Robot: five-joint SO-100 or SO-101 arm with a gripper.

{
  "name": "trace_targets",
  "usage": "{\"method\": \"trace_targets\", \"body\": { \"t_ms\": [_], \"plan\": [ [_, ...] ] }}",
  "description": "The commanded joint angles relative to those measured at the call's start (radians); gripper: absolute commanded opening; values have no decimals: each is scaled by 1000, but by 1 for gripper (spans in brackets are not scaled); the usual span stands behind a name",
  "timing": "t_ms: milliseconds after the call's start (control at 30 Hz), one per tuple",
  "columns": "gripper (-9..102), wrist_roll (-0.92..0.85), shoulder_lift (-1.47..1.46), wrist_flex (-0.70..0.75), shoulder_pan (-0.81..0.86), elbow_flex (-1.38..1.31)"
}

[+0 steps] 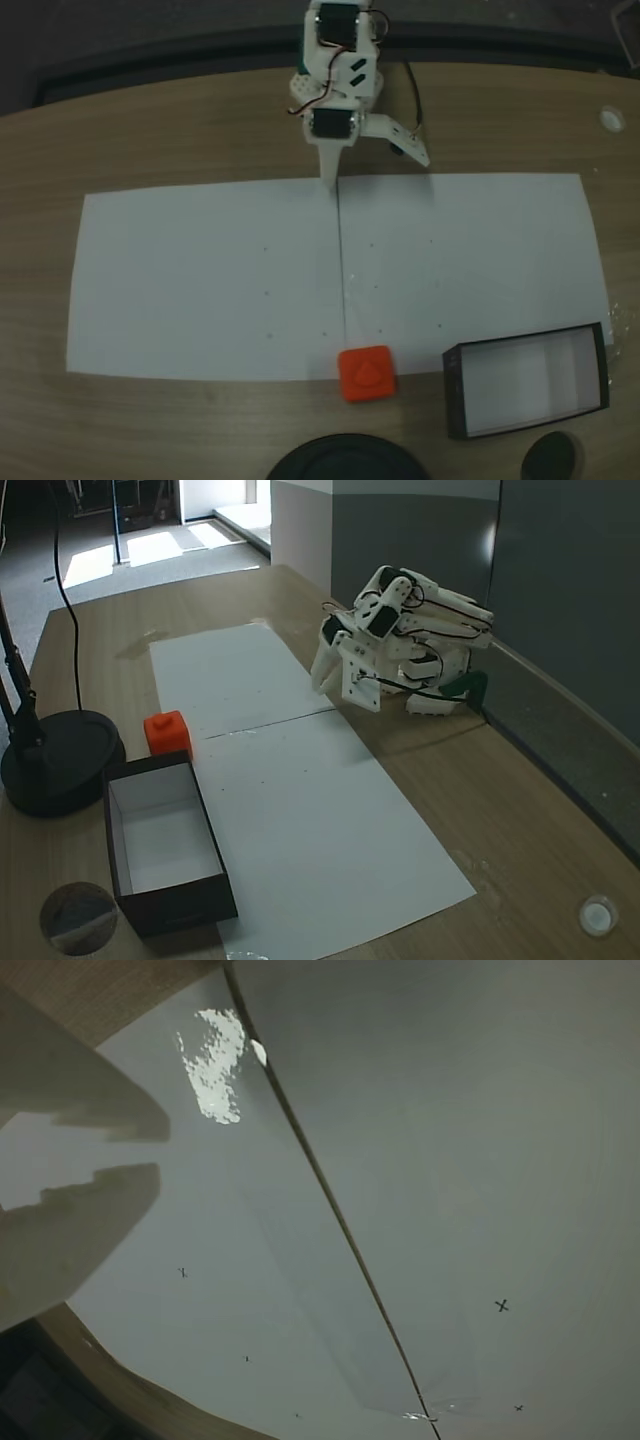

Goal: Grab a orange square and put it in the box.

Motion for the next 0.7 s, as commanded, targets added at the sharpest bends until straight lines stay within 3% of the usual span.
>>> {"method": "trace_targets", "body": {
  "t_ms": [0,667],
  "plan": [
    [0,9,21,9,3,-60],
    [0,3,21,9,-3,-60]
  ]
}}
